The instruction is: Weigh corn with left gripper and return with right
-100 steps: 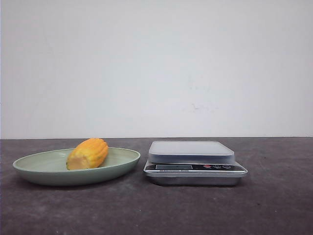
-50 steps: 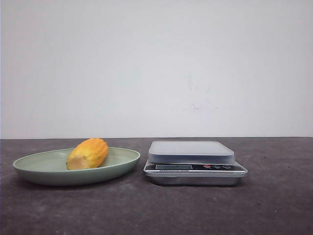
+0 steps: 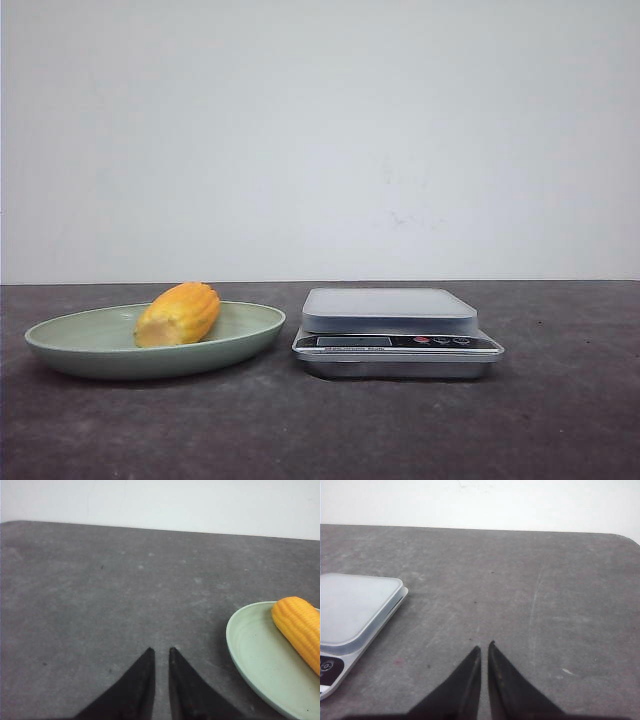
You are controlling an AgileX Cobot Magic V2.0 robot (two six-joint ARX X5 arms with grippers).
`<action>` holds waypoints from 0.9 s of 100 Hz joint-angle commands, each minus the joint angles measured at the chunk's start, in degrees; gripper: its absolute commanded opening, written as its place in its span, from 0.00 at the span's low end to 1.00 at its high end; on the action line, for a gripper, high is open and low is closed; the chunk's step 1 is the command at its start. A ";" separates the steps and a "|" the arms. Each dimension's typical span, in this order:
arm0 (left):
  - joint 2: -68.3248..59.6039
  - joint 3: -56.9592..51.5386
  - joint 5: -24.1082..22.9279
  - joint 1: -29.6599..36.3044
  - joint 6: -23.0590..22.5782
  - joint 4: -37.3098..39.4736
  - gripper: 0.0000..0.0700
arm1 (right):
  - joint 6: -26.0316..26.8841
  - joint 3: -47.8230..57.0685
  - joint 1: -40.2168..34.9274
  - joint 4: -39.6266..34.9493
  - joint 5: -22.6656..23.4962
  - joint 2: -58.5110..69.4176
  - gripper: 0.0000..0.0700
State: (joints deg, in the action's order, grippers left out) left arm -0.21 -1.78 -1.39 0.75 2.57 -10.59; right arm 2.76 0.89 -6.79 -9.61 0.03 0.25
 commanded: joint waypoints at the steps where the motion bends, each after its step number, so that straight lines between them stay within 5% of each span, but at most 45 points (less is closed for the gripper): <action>1: 0.04 1.01 -0.17 -0.13 -1.25 -0.42 0.02 | -0.59 -0.11 -0.04 0.59 -0.02 -0.02 0.02; 90: 0.04 1.01 -0.11 -0.11 -0.11 -0.15 0.02 | -0.59 -0.11 -0.04 0.59 -0.02 -0.02 0.02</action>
State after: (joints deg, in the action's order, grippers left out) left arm -0.21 -1.78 -1.37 0.75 2.48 -10.57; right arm 2.76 0.89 -6.79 -9.63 0.03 0.25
